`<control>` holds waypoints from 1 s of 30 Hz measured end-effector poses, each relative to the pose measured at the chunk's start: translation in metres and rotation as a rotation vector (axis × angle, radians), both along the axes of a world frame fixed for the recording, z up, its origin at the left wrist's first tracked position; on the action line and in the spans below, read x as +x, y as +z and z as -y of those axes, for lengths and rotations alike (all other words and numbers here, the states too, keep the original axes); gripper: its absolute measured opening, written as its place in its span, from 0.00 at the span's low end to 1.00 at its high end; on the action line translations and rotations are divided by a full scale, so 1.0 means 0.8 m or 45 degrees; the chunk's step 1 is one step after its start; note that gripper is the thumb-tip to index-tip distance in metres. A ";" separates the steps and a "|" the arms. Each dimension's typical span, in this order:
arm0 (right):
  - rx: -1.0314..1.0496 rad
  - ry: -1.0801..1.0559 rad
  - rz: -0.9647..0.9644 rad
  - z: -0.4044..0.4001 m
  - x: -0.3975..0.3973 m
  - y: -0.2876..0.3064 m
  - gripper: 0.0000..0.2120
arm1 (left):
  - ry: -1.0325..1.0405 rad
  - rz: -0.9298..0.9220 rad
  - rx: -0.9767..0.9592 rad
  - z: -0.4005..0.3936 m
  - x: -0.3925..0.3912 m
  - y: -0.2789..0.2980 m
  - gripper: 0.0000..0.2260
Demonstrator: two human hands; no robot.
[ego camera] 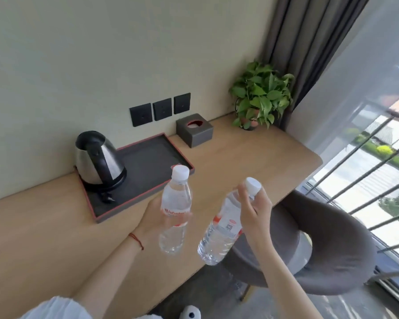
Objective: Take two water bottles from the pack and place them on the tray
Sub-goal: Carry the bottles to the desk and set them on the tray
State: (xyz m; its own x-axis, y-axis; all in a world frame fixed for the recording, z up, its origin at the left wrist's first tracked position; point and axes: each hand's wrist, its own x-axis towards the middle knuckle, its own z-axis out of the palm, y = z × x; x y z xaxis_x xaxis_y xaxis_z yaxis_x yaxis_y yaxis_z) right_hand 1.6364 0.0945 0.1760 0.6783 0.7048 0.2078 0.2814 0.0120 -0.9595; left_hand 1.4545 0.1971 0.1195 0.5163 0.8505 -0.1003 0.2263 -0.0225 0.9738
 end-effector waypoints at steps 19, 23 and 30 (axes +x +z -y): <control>-0.049 1.073 0.173 -0.220 0.112 -0.091 0.05 | 0.791 0.037 -0.301 -0.068 0.101 -0.054 0.31; -0.087 1.145 0.157 -0.245 0.113 -0.116 0.04 | 0.860 -0.045 -0.331 -0.081 0.110 -0.069 0.34; -0.114 1.123 0.195 -0.262 0.120 -0.134 0.11 | 0.898 -0.055 -0.381 -0.093 0.108 -0.083 0.37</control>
